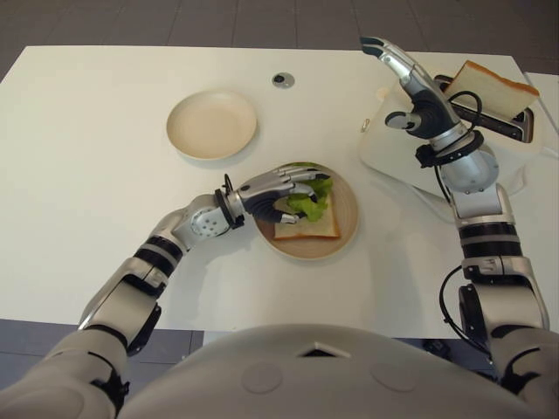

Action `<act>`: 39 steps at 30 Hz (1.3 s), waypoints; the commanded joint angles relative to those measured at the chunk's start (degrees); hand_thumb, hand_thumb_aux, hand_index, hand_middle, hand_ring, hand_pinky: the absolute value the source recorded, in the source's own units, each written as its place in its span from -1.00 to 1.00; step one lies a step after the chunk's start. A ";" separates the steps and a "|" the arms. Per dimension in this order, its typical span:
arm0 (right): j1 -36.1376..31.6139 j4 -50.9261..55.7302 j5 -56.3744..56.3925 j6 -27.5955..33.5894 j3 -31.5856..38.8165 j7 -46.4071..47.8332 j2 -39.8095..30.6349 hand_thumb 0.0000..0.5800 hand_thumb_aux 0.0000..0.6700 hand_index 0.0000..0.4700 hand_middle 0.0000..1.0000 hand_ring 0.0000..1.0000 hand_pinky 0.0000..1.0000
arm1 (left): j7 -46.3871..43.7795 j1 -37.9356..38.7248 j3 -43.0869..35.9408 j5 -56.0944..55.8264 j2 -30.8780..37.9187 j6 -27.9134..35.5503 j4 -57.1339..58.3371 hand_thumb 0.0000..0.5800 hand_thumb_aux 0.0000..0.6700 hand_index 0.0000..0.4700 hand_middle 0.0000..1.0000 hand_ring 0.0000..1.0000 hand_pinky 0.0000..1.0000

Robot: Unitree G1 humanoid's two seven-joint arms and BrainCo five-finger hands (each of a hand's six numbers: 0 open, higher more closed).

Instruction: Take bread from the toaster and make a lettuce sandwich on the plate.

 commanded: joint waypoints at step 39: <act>-3.07 25.36 -12.11 3.92 -7.71 -16.99 -25.62 1.00 1.00 1.00 1.00 1.00 1.00 | 0.08 0.33 9.82 -0.80 0.20 -0.60 0.07 -1.00 -1.00 -1.00 -1.00 -1.00 -1.00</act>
